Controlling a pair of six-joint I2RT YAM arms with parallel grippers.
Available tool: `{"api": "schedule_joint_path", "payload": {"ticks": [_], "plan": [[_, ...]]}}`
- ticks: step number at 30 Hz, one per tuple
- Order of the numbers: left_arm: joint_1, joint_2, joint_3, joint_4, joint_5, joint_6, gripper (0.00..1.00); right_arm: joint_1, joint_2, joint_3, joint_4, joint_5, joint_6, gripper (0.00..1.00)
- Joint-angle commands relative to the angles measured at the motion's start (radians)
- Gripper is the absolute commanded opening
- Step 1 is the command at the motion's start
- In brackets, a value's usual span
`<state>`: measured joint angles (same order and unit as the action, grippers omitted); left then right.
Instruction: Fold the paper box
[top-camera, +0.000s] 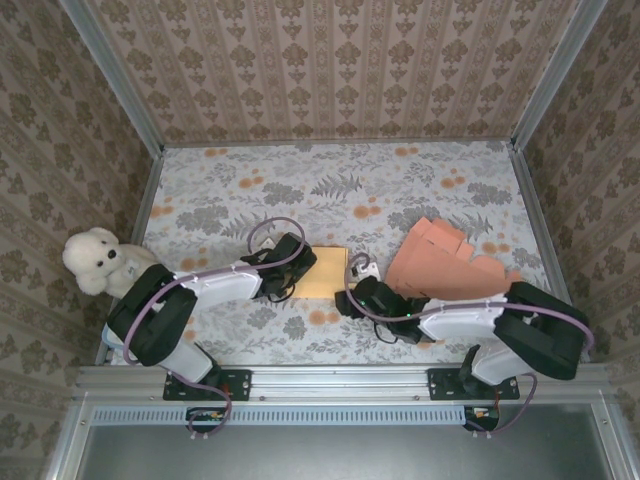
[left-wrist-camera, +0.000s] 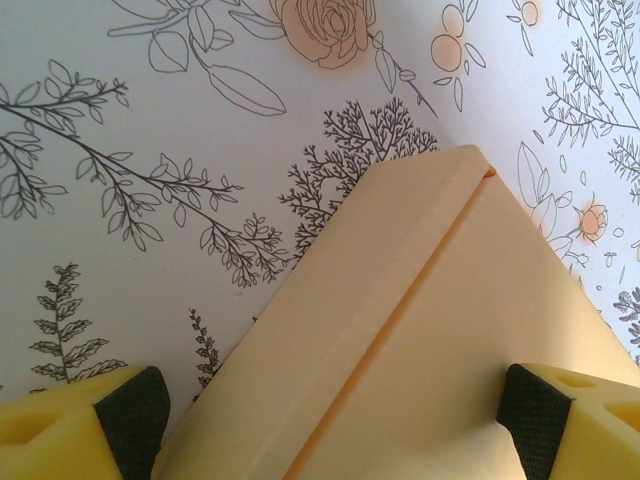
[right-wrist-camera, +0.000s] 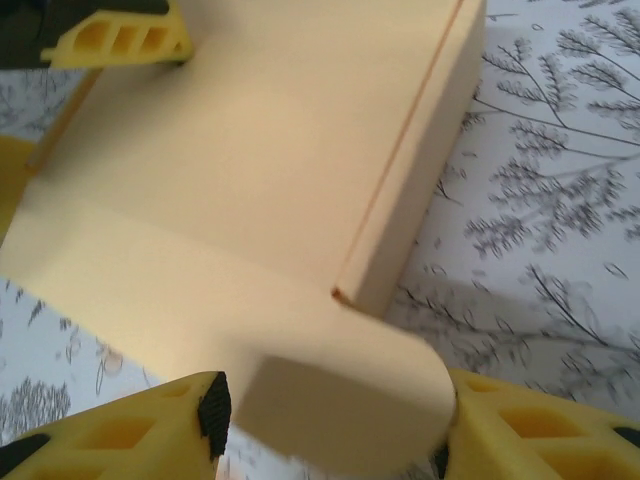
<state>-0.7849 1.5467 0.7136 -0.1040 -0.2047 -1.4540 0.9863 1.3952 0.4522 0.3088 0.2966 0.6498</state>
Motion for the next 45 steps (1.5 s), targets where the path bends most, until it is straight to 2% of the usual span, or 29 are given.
{"api": "schedule_joint_path", "payload": {"ticks": [1,6,9,24,35,45], "plan": [[-0.008,0.098,-0.061,-0.075,0.114,-0.054,0.89,0.009,-0.115,-0.018,-0.179,0.006,-0.032,0.57],[-0.007,0.092,-0.06,-0.087,0.11,-0.055,0.89,0.011,-0.231,-0.003,-0.252,-0.018,-0.048,0.57],[-0.007,0.081,-0.058,-0.103,0.103,-0.054,0.89,0.01,-0.238,0.025,-0.27,-0.044,-0.064,0.57],[-0.02,0.084,-0.034,-0.132,0.076,-0.067,0.86,-0.02,-0.07,0.112,-0.172,-0.109,-0.075,0.58],[-0.023,0.102,-0.026,-0.122,0.083,-0.064,0.86,-0.11,-0.012,0.102,-0.128,-0.164,-0.083,0.58],[-0.023,0.102,-0.023,-0.122,0.083,-0.06,0.85,-0.129,0.078,0.108,-0.079,-0.198,-0.079,0.57]]}}
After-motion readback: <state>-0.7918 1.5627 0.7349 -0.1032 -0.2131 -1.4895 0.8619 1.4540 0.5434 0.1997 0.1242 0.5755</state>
